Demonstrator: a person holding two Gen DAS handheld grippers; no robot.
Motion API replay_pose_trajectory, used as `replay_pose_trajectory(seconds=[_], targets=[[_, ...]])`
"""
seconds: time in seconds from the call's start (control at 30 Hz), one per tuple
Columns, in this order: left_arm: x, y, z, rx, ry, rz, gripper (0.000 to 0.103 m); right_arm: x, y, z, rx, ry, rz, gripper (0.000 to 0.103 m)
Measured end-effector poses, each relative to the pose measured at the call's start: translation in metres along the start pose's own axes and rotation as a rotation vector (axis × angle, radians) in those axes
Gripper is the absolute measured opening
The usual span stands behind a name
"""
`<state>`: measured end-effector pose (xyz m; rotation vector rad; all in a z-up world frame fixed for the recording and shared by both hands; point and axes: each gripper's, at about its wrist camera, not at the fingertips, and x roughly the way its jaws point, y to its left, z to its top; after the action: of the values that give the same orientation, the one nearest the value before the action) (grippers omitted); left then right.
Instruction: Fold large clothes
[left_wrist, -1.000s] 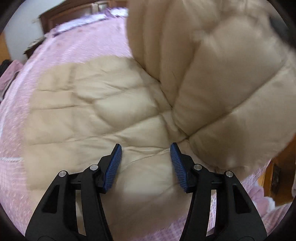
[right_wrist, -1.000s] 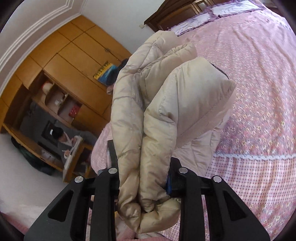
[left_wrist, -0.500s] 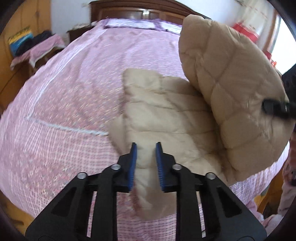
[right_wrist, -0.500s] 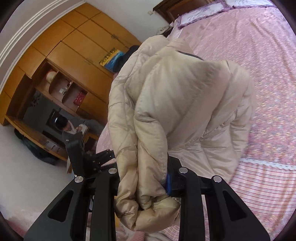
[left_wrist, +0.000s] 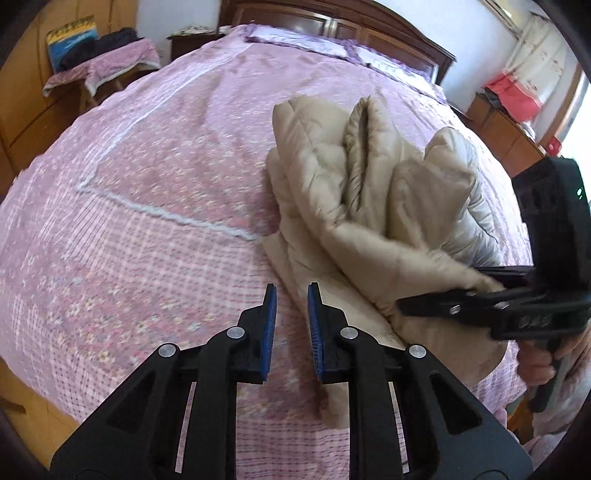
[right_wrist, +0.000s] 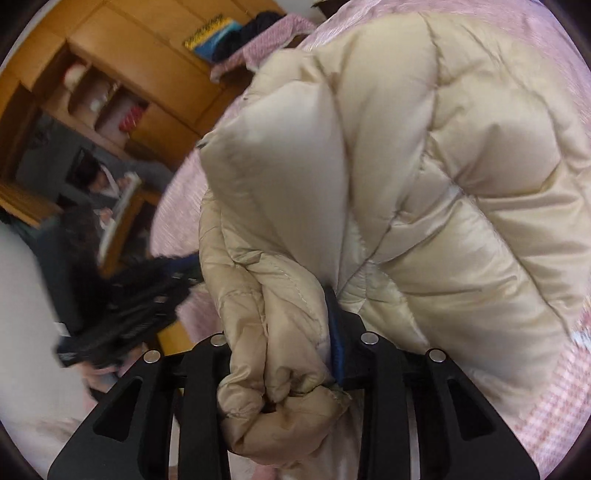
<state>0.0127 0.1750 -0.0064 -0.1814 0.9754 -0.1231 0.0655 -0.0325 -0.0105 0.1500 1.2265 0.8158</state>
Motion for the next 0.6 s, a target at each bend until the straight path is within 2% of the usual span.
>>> replay_pose_trajectory(seconds=[0.2, 0.27, 0.3, 0.33, 0.4, 0.6], targets=[[-0.008, 0.015, 0.001, -0.045, -0.009, 0.002, 0.017, 0.022, 0.012, 0.0, -0.031, 0.009, -0.049, 0.031], [-0.012, 0.015, 0.002, -0.036, -0.017, 0.014, 0.017, 0.017, 0.016, -0.003, -0.039, -0.008, -0.046, 0.037], [-0.014, 0.015, 0.002, -0.032, -0.018, 0.02, 0.017, 0.012, 0.02, -0.005, -0.046, -0.02, -0.029, 0.046], [-0.015, 0.014, 0.003, -0.028, -0.016, 0.027, 0.017, 0.007, 0.024, -0.009, -0.054, -0.03, 0.004, 0.059], [-0.018, 0.011, 0.006, -0.026, -0.013, 0.033, 0.017, -0.004, 0.034, -0.014, -0.062, -0.042, 0.051, 0.07], [-0.03, 0.011, 0.016, -0.044, -0.006, 0.035, 0.018, -0.043, 0.047, -0.024, -0.084, -0.091, 0.069, 0.07]])
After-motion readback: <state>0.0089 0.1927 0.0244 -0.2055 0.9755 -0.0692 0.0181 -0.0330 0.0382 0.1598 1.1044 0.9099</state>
